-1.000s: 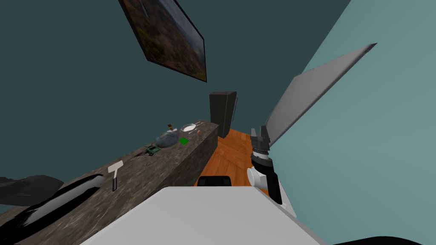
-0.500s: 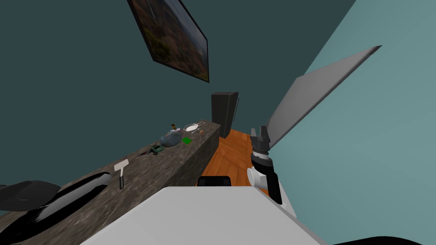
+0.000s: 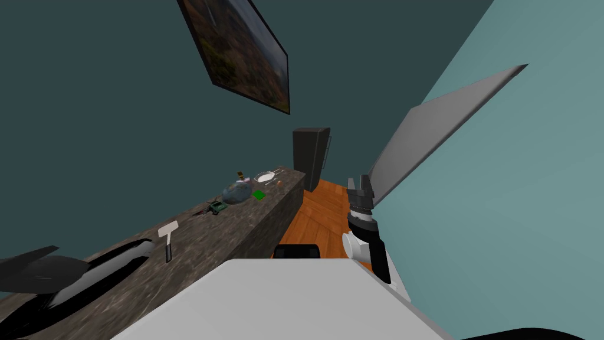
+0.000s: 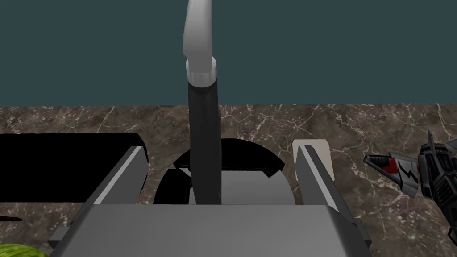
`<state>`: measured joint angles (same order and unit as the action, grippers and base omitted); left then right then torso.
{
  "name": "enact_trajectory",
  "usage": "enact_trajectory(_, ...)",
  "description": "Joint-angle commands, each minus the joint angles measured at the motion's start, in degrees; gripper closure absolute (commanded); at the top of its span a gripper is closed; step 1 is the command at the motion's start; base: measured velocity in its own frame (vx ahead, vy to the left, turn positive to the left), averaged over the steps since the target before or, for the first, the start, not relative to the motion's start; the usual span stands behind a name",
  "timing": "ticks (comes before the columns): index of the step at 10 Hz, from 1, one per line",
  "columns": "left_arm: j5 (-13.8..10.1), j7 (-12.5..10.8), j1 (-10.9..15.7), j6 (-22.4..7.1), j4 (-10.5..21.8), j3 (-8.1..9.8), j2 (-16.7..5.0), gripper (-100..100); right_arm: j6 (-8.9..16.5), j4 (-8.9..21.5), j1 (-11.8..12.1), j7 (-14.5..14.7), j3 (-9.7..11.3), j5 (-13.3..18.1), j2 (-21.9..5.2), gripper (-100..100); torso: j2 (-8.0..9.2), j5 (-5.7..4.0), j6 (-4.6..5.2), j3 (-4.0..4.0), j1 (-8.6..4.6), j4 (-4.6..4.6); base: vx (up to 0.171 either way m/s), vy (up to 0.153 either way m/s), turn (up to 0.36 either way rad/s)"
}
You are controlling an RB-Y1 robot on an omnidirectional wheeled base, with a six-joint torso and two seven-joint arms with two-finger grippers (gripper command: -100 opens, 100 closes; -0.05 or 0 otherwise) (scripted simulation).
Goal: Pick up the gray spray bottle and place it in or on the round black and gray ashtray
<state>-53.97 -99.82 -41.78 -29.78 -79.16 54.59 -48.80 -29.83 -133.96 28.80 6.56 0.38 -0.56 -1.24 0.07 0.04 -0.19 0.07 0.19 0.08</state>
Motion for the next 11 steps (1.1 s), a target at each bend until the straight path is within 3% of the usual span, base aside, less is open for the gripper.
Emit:
enact_trajectory(1, -1.8, 2.6, 0.3, -1.4, 0.0, 1.34, -0.1, -100, 0.0, 0.0, 0.0, 0.0, 0.0, 0.0, 0.0, 0, 0.00, 0.00, 0.00, 0.00, 0.00, 0.00, 0.046, 0.006, 0.130)
enact_trajectory(4, -5.4, 7.2, 0.9, -4.3, 0.1, 4.02, -0.3, -100, 0.0, 0.0, 0.0, 0.0, 0.0, 0.0, 0.0, 0, -0.22, -0.03, 0.00, -0.13, -0.12, -0.06, 0.069, -0.026, 0.143)
enact_trajectory(7, -7.1, 10.4, 1.2, -5.8, 0.1, 5.37, -0.4, -100, 0.0, 0.0, 0.0, 0.0, 0.0, 0.0, 0.0, 0, -0.11, -0.03, -0.02, -0.06, -0.13, -0.02, 0.027, -0.030, 0.091)
enact_trajectory(8, -8.9, 12.6, 1.6, -7.2, 0.2, 6.71, -0.4, -100, 0.0, 0.0, 0.0, 0.0, 0.0, 0.0, 0.0, 0, -0.11, -0.03, -0.01, -0.06, -0.13, -0.03, 0.037, -0.041, 0.126)
enact_trajectory(11, -8.9, 12.9, 1.6, -7.2, 0.2, 6.71, -0.4, -100, 0.0, 0.0, 0.0, 0.0, 0.0, 0.0, 0.0, 0, -0.03, -0.01, 0.02, -0.02, -0.01, -0.01, 0.007, -0.008, 0.024)
